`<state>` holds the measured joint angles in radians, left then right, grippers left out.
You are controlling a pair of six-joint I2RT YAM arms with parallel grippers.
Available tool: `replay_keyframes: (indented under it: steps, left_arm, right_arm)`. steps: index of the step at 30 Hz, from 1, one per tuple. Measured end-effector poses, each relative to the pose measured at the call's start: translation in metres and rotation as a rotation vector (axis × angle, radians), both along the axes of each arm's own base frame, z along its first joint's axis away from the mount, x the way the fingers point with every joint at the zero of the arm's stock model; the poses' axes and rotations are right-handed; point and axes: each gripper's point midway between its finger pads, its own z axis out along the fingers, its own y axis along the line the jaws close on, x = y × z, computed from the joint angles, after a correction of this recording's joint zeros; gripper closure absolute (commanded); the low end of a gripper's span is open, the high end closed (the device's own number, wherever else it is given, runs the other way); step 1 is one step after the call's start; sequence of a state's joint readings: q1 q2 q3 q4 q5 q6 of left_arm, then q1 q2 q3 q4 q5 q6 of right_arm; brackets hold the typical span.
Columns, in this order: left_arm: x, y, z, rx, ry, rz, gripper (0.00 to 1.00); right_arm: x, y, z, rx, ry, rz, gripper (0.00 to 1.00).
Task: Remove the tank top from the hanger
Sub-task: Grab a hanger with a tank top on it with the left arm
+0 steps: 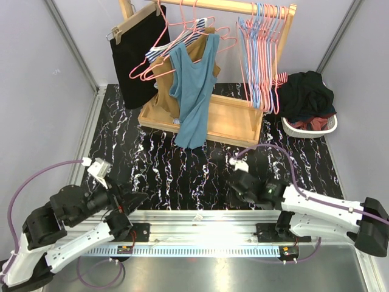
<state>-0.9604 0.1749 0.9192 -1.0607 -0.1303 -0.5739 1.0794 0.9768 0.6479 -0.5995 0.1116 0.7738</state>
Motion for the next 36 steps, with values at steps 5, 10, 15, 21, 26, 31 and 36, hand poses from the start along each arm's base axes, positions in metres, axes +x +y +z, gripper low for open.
replay_keyframes:
  steps: [5,10,15,21,26,31,36]
  left_arm:
    - [0.008,-0.015,-0.002,0.007,0.012,-0.011,0.01]
    - [0.012,-0.027,-0.006,-0.003,0.017,-0.025,0.01]
    - [0.015,-0.033,-0.005,-0.024,0.016,-0.026,0.01]
    - [0.015,-0.036,-0.004,-0.059,0.015,-0.027,0.01]
    - [0.014,-0.035,-0.002,-0.073,0.016,-0.028,0.01]
    - [0.013,-0.035,-0.001,-0.081,0.015,-0.030,0.01]
    - [0.012,-0.037,0.000,-0.089,0.014,-0.041,0.01]
  right_arm:
    - [0.028,-0.028,-0.027,-0.024,-0.079,-0.214,1.00]
    - [0.112,-0.055,-0.029,0.089,-0.117,-0.517,1.00]
    - [0.151,-0.069,-0.077,0.049,-0.009,-0.568,1.00]
    - [0.223,-0.055,-0.077,0.169,-0.026,-0.563,1.00]
    - [0.272,-0.070,-0.076,0.216,-0.047,-0.621,1.00]
    - [0.306,-0.087,-0.077,0.257,-0.026,-0.660,1.00]
    - [0.353,-0.110,-0.076,0.293,-0.023,-0.702,1.00]
